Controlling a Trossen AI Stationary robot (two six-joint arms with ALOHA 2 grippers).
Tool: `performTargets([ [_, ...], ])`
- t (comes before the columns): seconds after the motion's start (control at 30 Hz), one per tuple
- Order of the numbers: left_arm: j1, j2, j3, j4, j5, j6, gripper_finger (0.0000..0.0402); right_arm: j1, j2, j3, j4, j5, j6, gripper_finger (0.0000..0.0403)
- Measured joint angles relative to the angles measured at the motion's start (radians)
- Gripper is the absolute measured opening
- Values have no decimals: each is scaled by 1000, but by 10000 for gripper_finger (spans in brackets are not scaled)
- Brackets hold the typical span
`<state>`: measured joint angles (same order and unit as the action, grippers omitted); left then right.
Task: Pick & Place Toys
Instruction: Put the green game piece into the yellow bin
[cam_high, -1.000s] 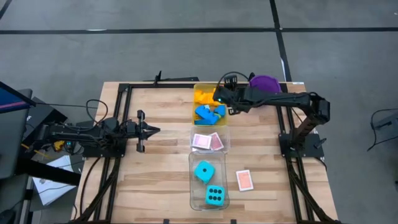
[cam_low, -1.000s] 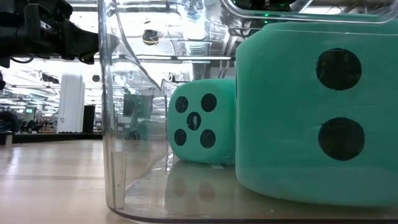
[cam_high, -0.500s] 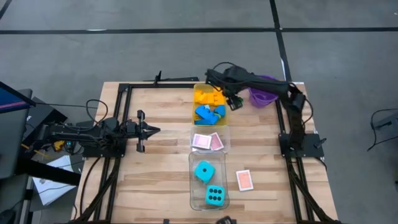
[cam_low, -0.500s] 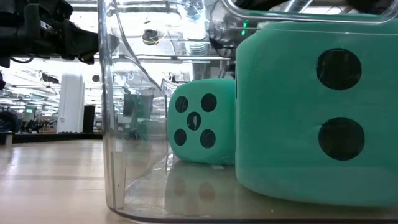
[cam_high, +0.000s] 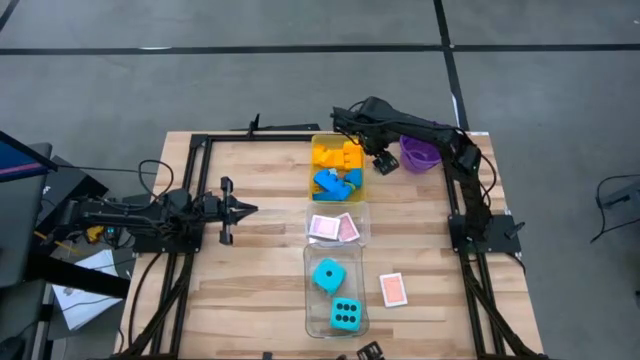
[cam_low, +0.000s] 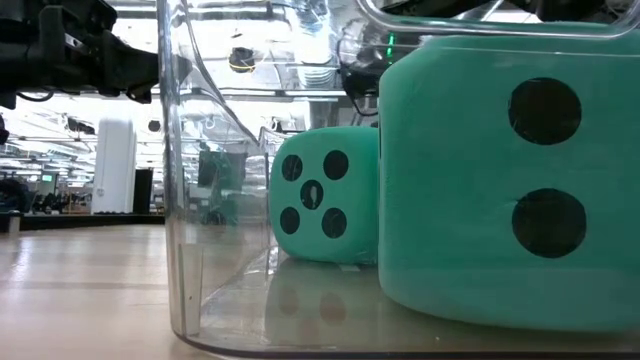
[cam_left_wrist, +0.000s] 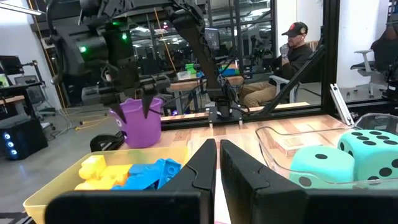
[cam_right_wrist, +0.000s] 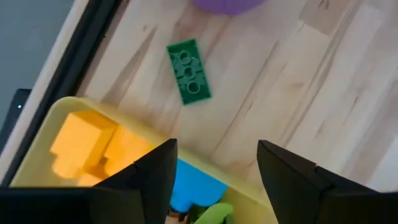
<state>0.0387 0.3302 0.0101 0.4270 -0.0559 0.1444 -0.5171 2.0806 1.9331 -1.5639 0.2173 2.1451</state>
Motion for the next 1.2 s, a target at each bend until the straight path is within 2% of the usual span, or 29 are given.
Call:
performTargets([
  [0.33,0,0,0,0,0,0,17,-30,2,-122,63,-63,-9,214],
  [0.5,0,0,0,0,0,0,17,-52,2,-142,178,-61,-62,214],
  [0.8,0,0,0,0,0,0,17,-62,1,-147,182,-10,-77,214],
  [0.93,0,0,0,0,0,0,17,-52,0,-190,187,-9,-35,214],
  [1.2,0,0,0,0,0,0,17,-56,-8,-234,257,-9,-59,214],
])
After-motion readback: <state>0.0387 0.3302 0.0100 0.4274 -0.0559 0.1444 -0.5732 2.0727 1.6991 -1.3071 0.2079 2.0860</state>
